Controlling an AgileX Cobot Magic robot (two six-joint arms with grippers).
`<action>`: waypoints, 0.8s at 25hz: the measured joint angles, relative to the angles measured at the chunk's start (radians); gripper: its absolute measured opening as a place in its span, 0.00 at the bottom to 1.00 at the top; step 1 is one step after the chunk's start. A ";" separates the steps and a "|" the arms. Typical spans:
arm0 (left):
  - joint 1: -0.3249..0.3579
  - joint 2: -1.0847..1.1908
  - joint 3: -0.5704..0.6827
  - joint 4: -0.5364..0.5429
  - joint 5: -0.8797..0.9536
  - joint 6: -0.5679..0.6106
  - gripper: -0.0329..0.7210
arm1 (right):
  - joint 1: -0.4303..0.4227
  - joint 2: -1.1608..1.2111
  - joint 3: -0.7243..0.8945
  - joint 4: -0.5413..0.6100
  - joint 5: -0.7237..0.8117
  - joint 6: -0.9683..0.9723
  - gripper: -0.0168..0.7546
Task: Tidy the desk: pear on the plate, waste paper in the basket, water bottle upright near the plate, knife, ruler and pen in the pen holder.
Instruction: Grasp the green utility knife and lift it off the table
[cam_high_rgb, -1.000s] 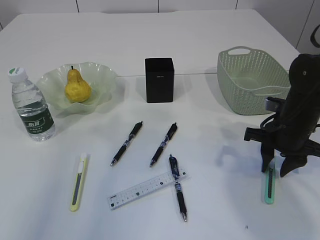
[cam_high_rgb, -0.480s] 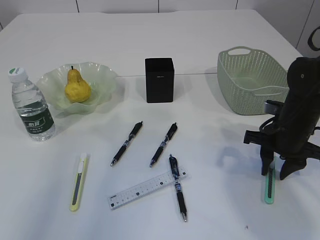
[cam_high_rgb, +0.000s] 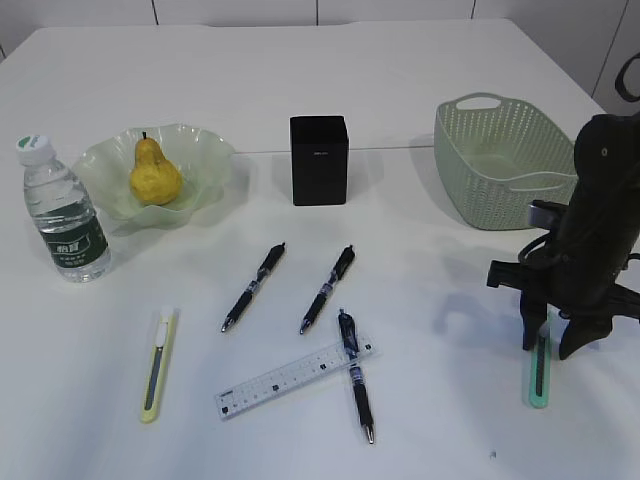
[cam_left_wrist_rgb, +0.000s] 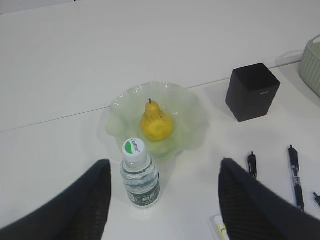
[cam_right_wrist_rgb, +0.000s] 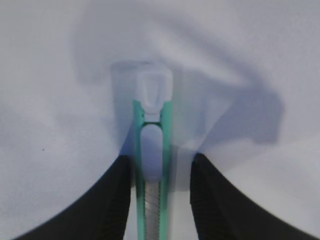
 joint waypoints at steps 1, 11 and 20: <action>0.000 0.000 0.000 0.000 0.000 0.000 0.67 | 0.000 0.000 0.000 0.000 0.000 0.000 0.45; 0.000 0.000 0.000 0.000 0.000 0.000 0.67 | 0.000 0.000 0.000 0.000 -0.008 0.000 0.42; 0.000 0.000 0.000 0.000 0.000 0.000 0.67 | 0.000 0.000 0.000 0.000 -0.011 -0.002 0.24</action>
